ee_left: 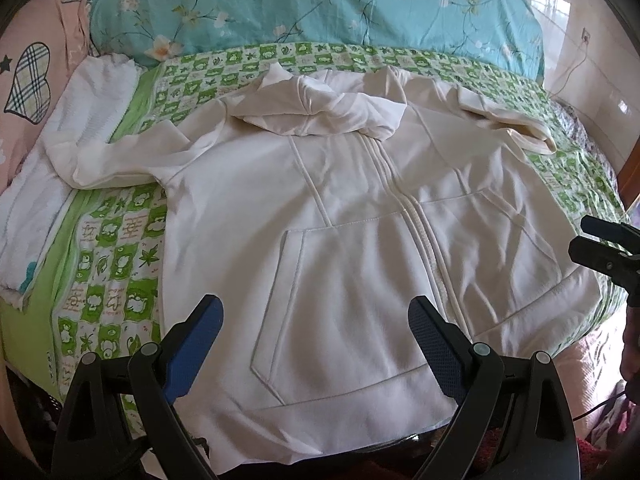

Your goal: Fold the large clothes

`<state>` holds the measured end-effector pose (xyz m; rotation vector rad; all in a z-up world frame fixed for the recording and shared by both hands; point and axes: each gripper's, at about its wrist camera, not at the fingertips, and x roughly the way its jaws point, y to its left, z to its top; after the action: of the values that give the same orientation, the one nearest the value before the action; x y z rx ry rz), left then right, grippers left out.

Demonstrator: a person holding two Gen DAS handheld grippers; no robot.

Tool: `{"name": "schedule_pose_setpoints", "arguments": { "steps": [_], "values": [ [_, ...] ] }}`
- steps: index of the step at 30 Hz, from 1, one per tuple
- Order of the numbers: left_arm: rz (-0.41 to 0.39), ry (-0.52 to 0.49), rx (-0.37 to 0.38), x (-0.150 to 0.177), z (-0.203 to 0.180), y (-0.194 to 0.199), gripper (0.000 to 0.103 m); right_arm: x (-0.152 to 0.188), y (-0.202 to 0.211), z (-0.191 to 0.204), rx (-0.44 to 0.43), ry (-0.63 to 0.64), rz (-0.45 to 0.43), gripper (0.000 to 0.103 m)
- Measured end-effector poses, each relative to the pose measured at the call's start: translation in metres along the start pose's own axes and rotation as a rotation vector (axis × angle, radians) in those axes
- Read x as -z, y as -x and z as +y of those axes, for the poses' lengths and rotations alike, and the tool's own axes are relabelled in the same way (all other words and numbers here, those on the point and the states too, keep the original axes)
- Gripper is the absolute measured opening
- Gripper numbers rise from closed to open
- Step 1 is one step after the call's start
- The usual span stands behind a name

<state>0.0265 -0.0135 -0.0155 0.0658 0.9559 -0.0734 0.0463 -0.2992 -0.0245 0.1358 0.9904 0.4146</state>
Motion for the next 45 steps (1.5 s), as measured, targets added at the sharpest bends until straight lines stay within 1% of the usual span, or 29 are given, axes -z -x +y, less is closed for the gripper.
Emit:
{"name": "schedule_pose_setpoints", "arguments": {
  "steps": [10,13,15,16,18,20,22,23,25,29,33,34,35,36,37,39,40,41,43,44,45],
  "values": [
    [0.029,0.002,0.023,-0.014,-0.004,-0.019,0.094,-0.013,-0.012,-0.014,-0.005,-0.01,0.0,0.102],
    [0.034,0.016,0.038,-0.021,-0.002,-0.027,0.094,-0.027,-0.016,-0.024,0.006,-0.002,-0.028,0.101],
    [0.034,0.024,0.053,-0.027,-0.001,-0.034,0.094,-0.042,-0.02,-0.034,0.012,0.007,-0.059,0.098],
    [0.033,0.029,0.072,-0.031,0.0,-0.039,0.094,-0.051,-0.022,-0.039,0.014,0.012,-0.072,0.094],
    [0.043,0.053,0.13,-0.045,0.001,-0.053,0.094,-0.072,-0.03,-0.054,0.03,0.016,-0.097,0.091],
    [0.03,0.066,0.165,-0.064,0.002,-0.067,0.094,-0.096,-0.042,-0.069,0.037,0.012,-0.11,0.08],
    [0.03,0.08,0.191,-0.082,0.002,-0.081,0.094,-0.119,-0.059,-0.088,0.061,-0.005,-0.101,0.075],
    [0.029,0.097,0.223,-0.097,0.002,-0.09,0.094,-0.129,-0.065,-0.096,0.069,-0.009,-0.101,0.072],
    [0.033,0.097,0.249,-0.115,-0.001,-0.105,0.094,-0.149,-0.082,-0.113,0.098,-0.013,-0.101,0.071],
    [0.059,0.075,0.253,-0.151,-0.012,-0.14,0.094,-0.18,-0.12,-0.143,0.145,-0.016,-0.055,0.068],
    [0.082,0.05,0.253,-0.172,-0.023,-0.169,0.094,-0.194,-0.154,-0.161,0.186,0.025,0.0,0.068],
    [0.088,0.041,0.255,-0.177,-0.026,-0.176,0.094,-0.196,-0.162,-0.163,0.2,0.036,0.015,0.065],
    [0.09,0.032,0.25,-0.184,-0.03,-0.185,0.094,-0.198,-0.17,-0.166,0.211,0.048,0.029,0.058],
    [0.104,0.025,0.241,-0.187,-0.03,-0.195,0.094,-0.2,-0.178,-0.17,0.22,0.058,0.047,0.054],
    [0.107,0.016,0.228,-0.193,-0.031,-0.204,0.094,-0.201,-0.183,-0.173,0.225,0.06,0.056,0.046],
    [0.106,0.003,0.181,-0.211,-0.03,-0.224,0.091,-0.204,-0.186,-0.18,0.22,0.06,0.039,0.025],
    [0.095,0.003,0.155,-0.223,-0.028,-0.233,0.089,-0.206,-0.184,-0.182,0.202,0.05,0.032,0.008],
    [0.073,0.011,0.133,-0.241,-0.024,-0.241,0.089,-0.209,-0.182,-0.185,0.181,0.026,0.026,0.008],
    [0.037,0.032,0.098,-0.266,-0.016,-0.248,0.088,-0.211,-0.172,-0.184,0.181,0.013,-0.013,0.007],
    [0.001,0.055,0.065,-0.284,-0.009,-0.249,0.087,-0.212,-0.165,-0.181,0.163,0.004,-0.04,0.007],
    [-0.026,0.071,0.045,-0.296,-0.004,-0.248,0.087,-0.212,-0.156,-0.175,0.142,-0.008,-0.065,0.007]
  ]
}}
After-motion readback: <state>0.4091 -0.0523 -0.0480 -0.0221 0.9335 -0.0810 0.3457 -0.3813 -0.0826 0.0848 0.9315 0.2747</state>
